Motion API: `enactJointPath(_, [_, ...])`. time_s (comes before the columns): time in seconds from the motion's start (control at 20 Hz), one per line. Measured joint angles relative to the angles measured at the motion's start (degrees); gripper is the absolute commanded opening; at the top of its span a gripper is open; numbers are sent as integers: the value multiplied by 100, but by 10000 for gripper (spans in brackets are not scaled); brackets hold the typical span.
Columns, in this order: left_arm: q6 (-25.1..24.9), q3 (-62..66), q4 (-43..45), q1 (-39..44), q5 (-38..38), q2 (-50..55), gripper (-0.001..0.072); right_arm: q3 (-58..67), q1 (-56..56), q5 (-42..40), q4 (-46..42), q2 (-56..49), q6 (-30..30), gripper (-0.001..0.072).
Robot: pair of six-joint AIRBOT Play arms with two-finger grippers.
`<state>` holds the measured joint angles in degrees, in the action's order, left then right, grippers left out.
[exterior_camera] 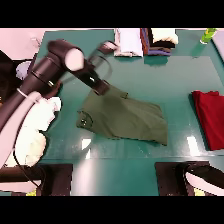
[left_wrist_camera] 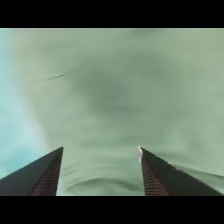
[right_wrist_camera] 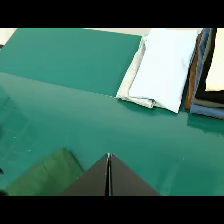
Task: Fold the shirts.
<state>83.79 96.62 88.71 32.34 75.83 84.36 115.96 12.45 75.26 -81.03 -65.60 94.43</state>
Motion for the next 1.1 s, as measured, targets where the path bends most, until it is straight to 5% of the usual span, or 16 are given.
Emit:
enactJointPath(0.25, [238,-372,-173,-1281,-28,358,569,0,0,31,0,0,0,24])
enactJointPath(0.8, [275,-874,-1082,-1593,-387,1554,567,-2,2,367,35,-415,2,24])
enactJointPath(0.85, [275,-896,-1123,-1598,-396,1591,496,-2,2,387,39,-470,2,25])
enactJointPath(1.0, [245,-984,-1270,-1569,-435,1639,477,-2,2,448,39,-651,2,25])
enactJointPath(1.05, [221,-1016,-1316,-1541,-468,1641,416,-2,2,498,42,-710,2,24])
enactJointPath(1.1, [197,-1043,-1344,-1510,-501,1644,127,-2,2,560,37,-776,2,24])
